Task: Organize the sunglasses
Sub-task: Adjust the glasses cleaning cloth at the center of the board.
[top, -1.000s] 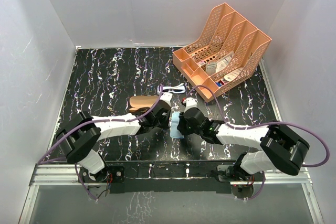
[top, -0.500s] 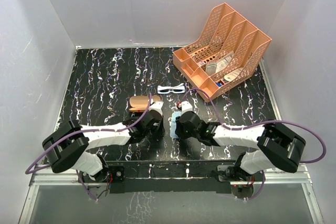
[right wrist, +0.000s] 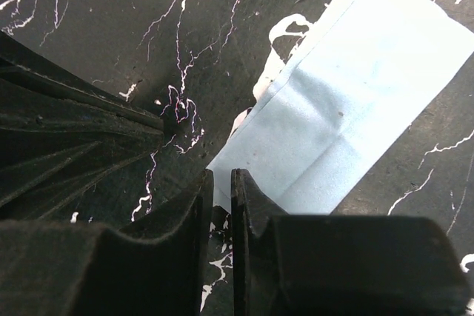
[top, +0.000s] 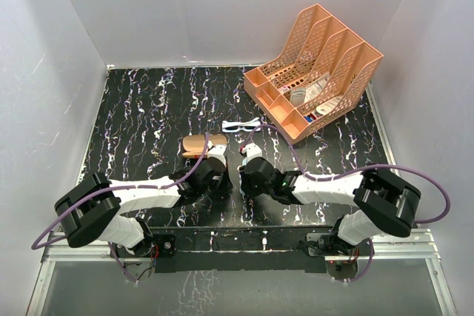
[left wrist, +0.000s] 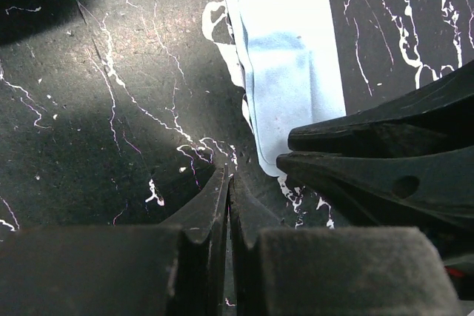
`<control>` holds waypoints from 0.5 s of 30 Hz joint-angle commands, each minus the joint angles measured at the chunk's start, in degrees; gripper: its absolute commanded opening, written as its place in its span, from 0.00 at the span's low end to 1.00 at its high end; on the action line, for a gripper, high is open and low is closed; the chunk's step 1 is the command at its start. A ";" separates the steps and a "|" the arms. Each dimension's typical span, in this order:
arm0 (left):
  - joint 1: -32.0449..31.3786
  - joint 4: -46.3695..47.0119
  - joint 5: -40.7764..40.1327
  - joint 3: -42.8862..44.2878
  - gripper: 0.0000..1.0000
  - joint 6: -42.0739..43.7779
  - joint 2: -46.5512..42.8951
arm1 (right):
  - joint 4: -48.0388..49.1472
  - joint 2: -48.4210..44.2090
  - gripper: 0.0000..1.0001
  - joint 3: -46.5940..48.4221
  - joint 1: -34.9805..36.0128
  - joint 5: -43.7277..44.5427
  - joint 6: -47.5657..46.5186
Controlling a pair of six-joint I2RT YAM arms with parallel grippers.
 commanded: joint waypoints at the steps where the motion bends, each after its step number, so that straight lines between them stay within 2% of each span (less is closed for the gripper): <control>1: -0.22 0.84 0.30 -0.68 0.00 -0.51 -1.70 | 0.88 1.21 0.15 2.98 0.98 1.25 -1.31; 15: -0.27 1.05 0.32 -1.07 0.00 -0.71 -1.99 | -0.15 3.66 0.15 3.76 2.01 1.69 -2.16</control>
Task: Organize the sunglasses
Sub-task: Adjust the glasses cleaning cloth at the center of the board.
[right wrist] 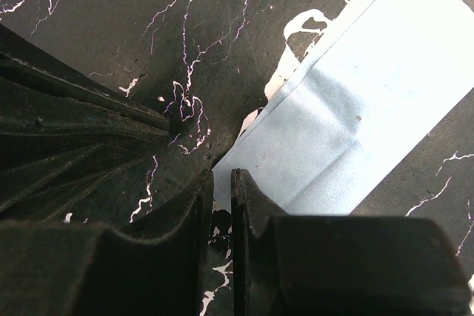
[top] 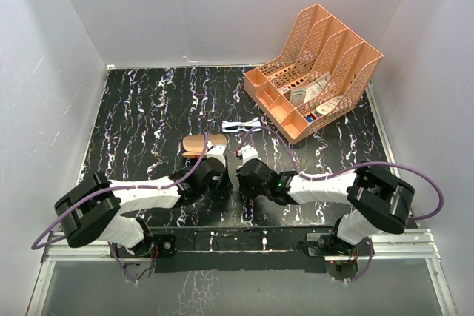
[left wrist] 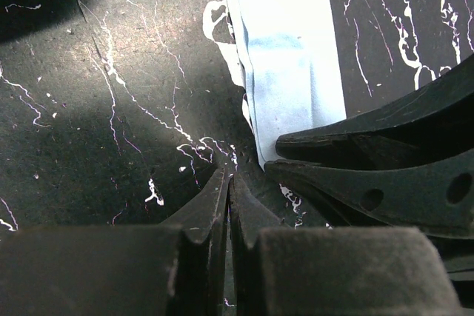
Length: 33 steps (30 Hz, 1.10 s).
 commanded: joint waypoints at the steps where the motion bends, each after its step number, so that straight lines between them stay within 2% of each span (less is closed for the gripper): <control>1: -0.23 0.53 0.41 -0.77 0.00 -0.29 -1.86 | 0.31 0.79 0.15 2.24 0.63 1.36 -0.87; 33: -0.20 0.11 -0.26 -2.69 0.00 -1.45 -5.35 | -3.21 4.82 0.07 2.40 2.58 3.73 -0.32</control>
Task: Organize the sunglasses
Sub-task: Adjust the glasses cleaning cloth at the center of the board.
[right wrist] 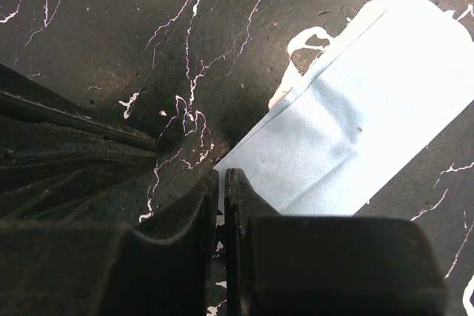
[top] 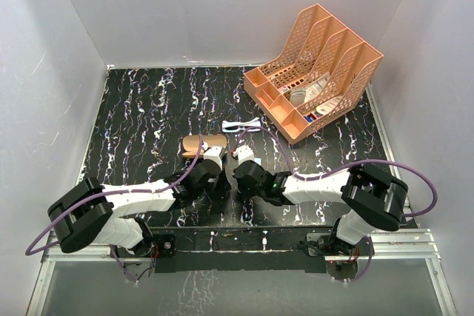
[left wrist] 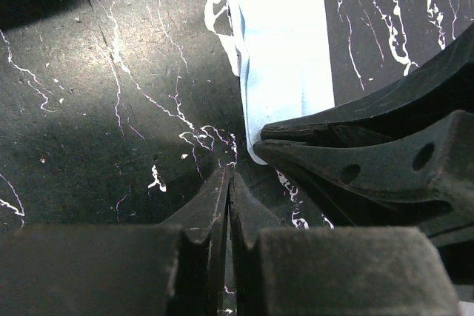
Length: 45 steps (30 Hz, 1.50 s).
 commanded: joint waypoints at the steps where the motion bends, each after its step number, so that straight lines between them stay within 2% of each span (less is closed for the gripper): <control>1: -0.28 -0.54 -0.44 -0.38 0.00 -0.48 -2.12 | -2.74 2.23 0.07 0.17 0.70 -0.13 0.29; 9: -0.20 -0.54 -0.45 -0.46 0.00 -0.49 -2.24 | -2.74 3.32 0.00 0.04 1.08 -0.17 0.44; 35: -0.20 0.14 -0.47 -1.03 0.00 -0.72 -1.90 | -3.89 -1.15 0.00 1.06 3.03 -2.56 2.24; 45: -0.25 0.17 -0.29 -0.99 0.00 -0.76 -1.99 | -4.09 -3.06 0.00 0.62 3.37 -0.22 2.60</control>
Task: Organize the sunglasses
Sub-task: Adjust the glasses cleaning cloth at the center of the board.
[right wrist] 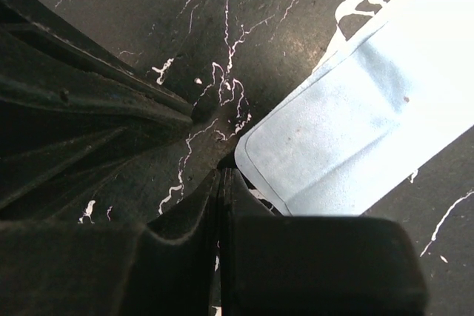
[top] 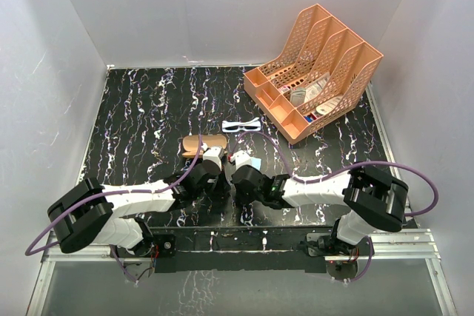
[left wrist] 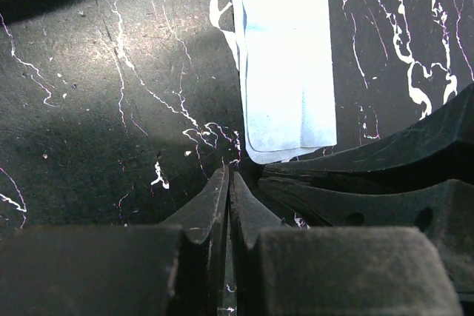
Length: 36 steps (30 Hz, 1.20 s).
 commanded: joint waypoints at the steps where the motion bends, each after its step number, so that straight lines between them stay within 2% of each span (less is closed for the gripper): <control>1: -0.29 0.06 -0.09 -0.46 0.00 -0.26 -1.58 | -1.81 -3.30 0.00 0.12 0.44 1.70 0.29; 7: -0.23 0.19 0.08 -0.54 0.00 -0.26 -1.59 | -4.01 -6.83 0.00 0.39 0.11 7.58 -0.48; 12: -0.23 0.53 0.32 -0.34 0.00 0.08 -1.22 | -3.47 -8.77 0.00 -0.97 -0.57 8.86 -0.47; 27: -0.20 3.00 3.61 2.33 0.00 1.66 2.40 | 0.36 -7.09 0.00 -0.51 -8.88 8.05 -3.74; 36: -0.59 5.21 4.77 1.59 0.00 0.65 3.66 | 2.92 -0.77 0.00 4.42 -14.35 7.93 -6.84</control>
